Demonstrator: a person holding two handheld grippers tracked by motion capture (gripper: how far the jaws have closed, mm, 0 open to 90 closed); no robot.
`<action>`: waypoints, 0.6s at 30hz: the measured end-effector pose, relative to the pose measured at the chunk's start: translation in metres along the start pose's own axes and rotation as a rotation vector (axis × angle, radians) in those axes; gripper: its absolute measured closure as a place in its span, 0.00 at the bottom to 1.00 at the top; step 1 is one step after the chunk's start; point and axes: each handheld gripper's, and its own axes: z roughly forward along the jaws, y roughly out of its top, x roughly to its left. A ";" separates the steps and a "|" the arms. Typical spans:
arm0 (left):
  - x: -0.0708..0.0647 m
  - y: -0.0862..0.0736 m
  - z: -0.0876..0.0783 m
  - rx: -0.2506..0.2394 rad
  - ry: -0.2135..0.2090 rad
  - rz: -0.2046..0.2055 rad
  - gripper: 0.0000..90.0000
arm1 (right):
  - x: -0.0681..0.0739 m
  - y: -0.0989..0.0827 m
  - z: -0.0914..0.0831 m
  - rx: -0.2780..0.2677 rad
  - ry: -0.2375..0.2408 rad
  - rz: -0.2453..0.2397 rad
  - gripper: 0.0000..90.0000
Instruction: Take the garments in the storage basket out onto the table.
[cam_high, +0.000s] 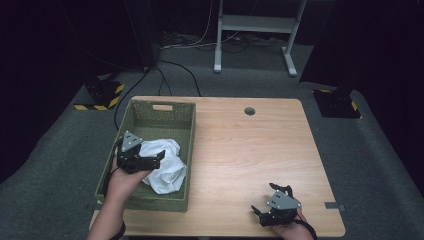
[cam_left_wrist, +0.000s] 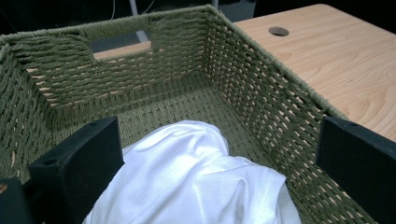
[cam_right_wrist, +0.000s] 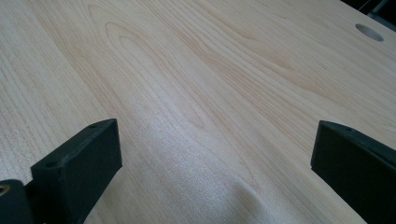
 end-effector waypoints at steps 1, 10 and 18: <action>0.000 0.000 0.001 0.002 -0.002 0.000 0.01 | 0.000 0.000 0.000 0.000 0.000 0.001 0.01; 0.009 -0.001 0.017 0.057 0.005 -0.015 0.01 | 0.000 0.000 0.000 -0.003 0.002 0.001 0.01; 0.022 -0.006 0.030 0.105 0.028 -0.050 0.01 | 0.000 0.000 0.000 -0.004 0.004 0.000 0.01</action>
